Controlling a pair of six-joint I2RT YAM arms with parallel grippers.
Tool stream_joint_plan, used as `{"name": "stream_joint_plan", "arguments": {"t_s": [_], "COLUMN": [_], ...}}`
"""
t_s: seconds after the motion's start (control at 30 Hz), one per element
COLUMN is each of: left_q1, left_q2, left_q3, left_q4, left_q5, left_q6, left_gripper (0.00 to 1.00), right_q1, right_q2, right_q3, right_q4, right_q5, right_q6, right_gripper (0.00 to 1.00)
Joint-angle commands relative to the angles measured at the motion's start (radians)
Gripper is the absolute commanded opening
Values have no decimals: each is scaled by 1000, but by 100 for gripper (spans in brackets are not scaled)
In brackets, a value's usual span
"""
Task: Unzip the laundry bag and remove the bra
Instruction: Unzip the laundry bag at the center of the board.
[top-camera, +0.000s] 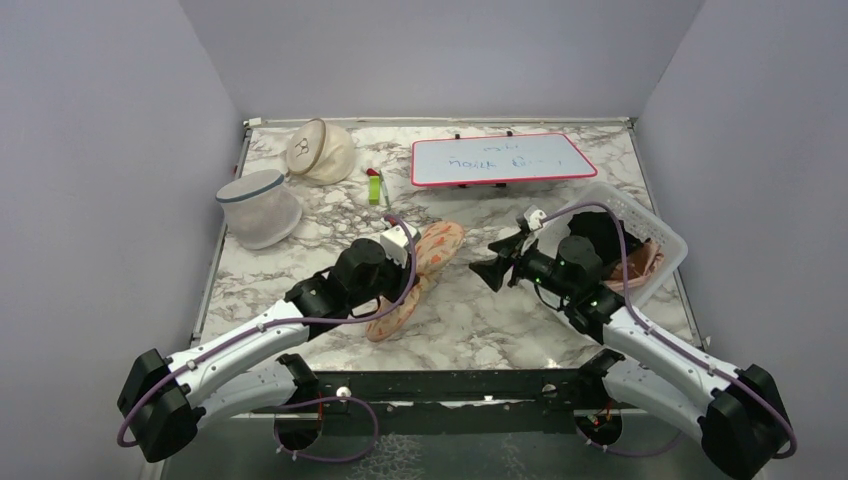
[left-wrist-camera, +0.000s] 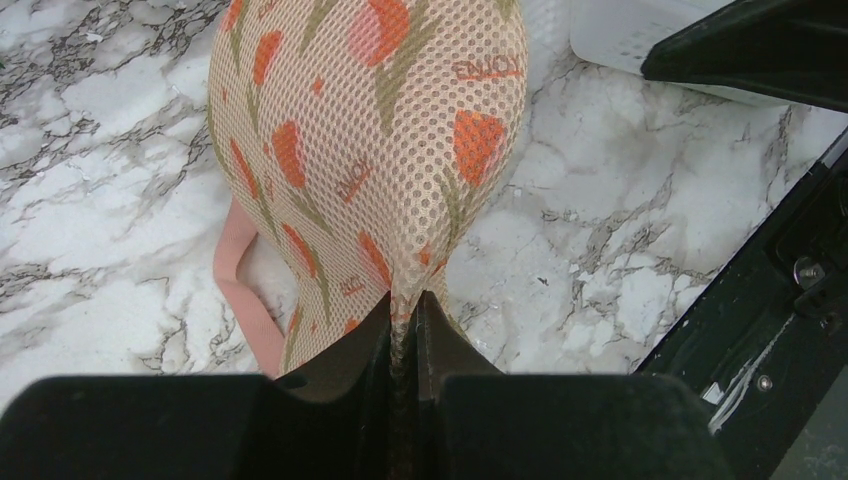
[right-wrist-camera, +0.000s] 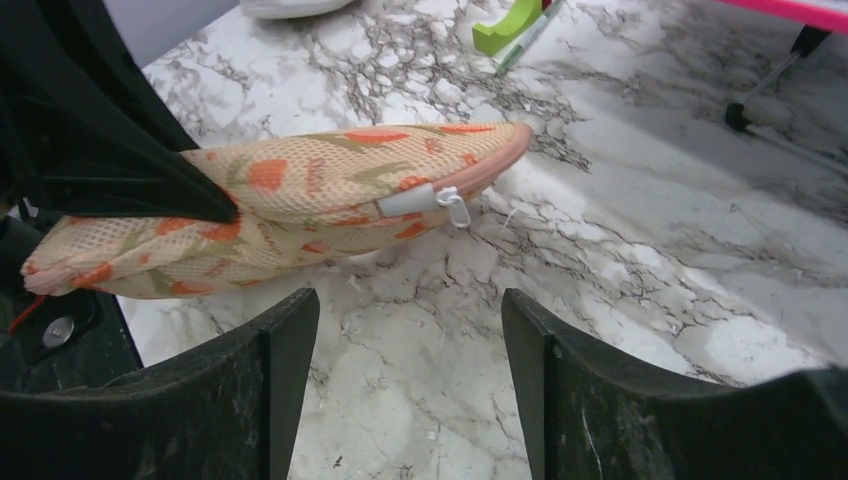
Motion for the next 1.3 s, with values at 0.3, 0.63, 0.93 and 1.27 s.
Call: {"name": "stream_joint_plan", "arguments": {"t_s": [0.3, 0.63, 0.93, 1.27], "left_q1": [5, 5, 5, 4], "left_q2": [-30, -17, -6, 9], "left_q3": [-16, -14, -14, -19], "left_q4": [56, 75, 73, 89], "left_q5": [35, 66, 82, 93], "left_q6": [7, 12, 8, 9], "left_gripper": [0, 0, 0, 0], "right_q1": [-305, -302, -284, -257], "right_q2": [311, 521, 640, 741], "right_q3": [-15, 19, 45, 100], "right_q4": [493, 686, 829, 914], "right_q5": [-649, -745, -839, -876], "right_q6": [154, 142, 148, 166], "right_gripper": [52, 48, 44, 41]}}
